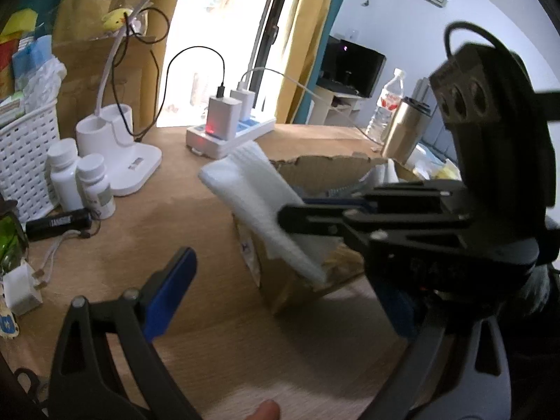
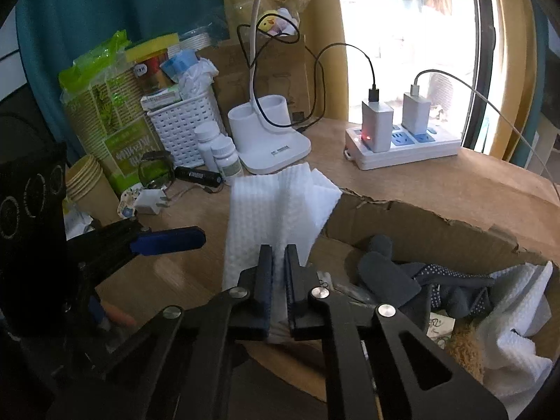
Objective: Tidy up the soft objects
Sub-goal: 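Release the glove into the box with the right gripper while the left gripper lowers the cloth in, then withdraw both grippers from the box toward the red pouch and bubble wrap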
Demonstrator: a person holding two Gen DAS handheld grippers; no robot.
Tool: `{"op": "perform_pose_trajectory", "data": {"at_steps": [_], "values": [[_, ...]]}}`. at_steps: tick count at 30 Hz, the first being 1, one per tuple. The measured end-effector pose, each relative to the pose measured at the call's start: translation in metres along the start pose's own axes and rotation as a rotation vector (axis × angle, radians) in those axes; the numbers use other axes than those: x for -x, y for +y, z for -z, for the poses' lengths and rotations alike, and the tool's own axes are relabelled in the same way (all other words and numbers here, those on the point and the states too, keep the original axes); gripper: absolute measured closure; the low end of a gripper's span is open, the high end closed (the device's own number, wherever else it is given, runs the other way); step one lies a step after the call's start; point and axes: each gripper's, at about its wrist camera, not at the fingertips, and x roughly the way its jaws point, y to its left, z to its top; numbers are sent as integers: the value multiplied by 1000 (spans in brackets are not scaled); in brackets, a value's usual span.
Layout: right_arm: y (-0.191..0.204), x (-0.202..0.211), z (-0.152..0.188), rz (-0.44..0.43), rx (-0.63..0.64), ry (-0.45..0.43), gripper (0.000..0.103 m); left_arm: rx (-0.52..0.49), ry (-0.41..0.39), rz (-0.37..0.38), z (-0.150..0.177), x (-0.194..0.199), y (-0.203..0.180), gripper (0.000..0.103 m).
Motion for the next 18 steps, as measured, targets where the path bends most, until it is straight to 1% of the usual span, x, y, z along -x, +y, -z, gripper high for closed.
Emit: {"op": "perform_pose_trajectory", "data": {"at_steps": [4, 8, 12, 18], "values": [[-7, 12, 0, 53, 5, -27, 98, 2, 4, -6, 0, -1, -2, 6], [-28, 20, 3, 102, -38, -27, 98, -3, 3, -9, 0, 0, -5, 6], [-45, 16, 10, 139, -66, 11, 98, -4, 6, -17, 0, -1, -6, 6], [-41, 1, 17, 163, -50, 56, 98, 23, -10, -38, -1, 1, -4, 6]]}}
